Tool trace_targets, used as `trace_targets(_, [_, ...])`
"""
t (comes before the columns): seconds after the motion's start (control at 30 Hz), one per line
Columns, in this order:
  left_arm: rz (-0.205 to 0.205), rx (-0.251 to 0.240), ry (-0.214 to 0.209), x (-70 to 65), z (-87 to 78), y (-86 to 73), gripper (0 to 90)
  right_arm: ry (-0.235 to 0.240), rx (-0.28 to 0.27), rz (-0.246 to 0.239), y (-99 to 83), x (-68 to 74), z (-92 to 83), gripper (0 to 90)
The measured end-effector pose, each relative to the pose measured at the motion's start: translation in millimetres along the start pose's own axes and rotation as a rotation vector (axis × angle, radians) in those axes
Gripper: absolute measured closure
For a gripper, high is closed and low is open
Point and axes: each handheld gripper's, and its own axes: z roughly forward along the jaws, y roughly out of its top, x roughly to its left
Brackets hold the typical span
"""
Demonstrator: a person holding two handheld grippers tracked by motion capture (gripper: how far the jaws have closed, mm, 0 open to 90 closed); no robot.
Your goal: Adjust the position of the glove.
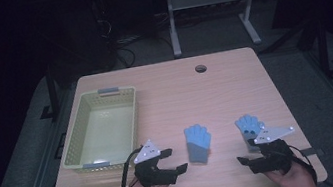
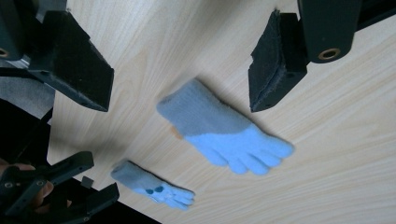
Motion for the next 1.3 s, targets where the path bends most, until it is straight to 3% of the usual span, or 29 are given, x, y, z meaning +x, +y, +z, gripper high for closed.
trace_targets(0.17, [-0.008,-0.003,0.004,0.1,-2.0,-1.6,22.1,-0.007,-0.004,0.014,7.2,-9.0,-4.0,26.0])
trace_targets(0.5, [-0.024,-0.025,0.026,4.3,-6.1,-0.6,22.1,-0.019,0.062,-0.044,24.6,-21.2,-2.8,29.9])
trace_targets(0.67, [-0.022,-0.025,0.023,3.7,-5.9,-0.2,22.1,-0.023,0.105,-0.042,35.5,-40.2,-1.2,34.4])
trace_targets(0.77, [-0.018,-0.023,0.014,1.5,-5.2,-0.4,22.2,-0.011,0.122,-0.007,38.3,-52.7,1.5,38.3])
trace_targets(0.93, [-0.001,-0.017,0.007,-0.1,-4.8,0.7,22.4,0.015,0.19,0.02,40.8,-66.2,10.3,47.8])
trace_targets(1.03, [-0.022,-0.013,0.003,2.0,-4.0,-0.4,22.6,0.005,0.234,0.005,42.8,-72.8,16.6,51.9])
trace_targets(1.27, [-0.01,-0.018,0.005,1.9,-3.9,0.2,22.7,0.004,0.319,0.004,39.5,-84.1,29.7,59.9])
trace_targets(1.3, [-0.016,-0.011,0.004,2.7,-2.5,-1.1,22.8,-0.018,0.358,-0.004,36.8,-86.7,35.5,60.0])
